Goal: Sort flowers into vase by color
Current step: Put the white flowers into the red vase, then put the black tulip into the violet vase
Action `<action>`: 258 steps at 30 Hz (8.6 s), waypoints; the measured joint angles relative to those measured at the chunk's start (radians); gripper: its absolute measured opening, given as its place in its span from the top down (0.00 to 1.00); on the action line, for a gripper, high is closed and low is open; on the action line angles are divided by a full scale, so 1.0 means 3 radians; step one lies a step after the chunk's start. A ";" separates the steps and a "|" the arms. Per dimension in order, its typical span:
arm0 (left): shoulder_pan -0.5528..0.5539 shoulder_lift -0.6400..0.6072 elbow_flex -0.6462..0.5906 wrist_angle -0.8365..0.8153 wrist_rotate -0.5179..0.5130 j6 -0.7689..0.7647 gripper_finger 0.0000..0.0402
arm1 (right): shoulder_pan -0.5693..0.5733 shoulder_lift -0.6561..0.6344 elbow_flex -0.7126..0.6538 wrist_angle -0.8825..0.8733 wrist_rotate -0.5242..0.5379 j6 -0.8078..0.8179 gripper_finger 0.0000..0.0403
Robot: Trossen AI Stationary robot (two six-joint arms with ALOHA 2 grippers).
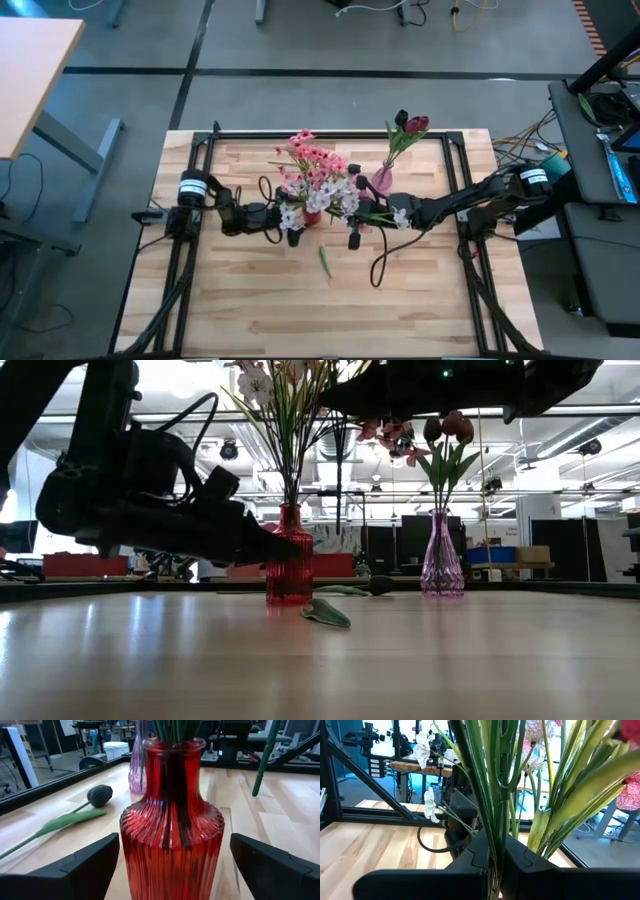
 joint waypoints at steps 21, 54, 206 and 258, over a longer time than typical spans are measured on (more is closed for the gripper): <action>0.0039 0.0027 0.0113 0.0001 0.0039 0.0008 0.32 | -0.0034 -0.0003 0.0000 0.0773 0.0181 -0.0436 0.97; 0.0037 0.0028 0.0104 0.0006 0.0212 -0.0051 0.31 | -0.0125 0.0714 0.0695 0.0334 0.0173 -0.0491 0.97; 0.0034 0.0009 0.0081 -0.0035 0.0195 -0.0441 0.17 | 0.0655 -0.1179 0.1200 -0.2662 0.0497 0.0404 0.47; 0.1616 -0.2300 0.0129 -0.3819 0.0509 0.0670 0.20 | 0.0656 -0.1164 0.1200 -0.2989 0.0497 0.0262 0.47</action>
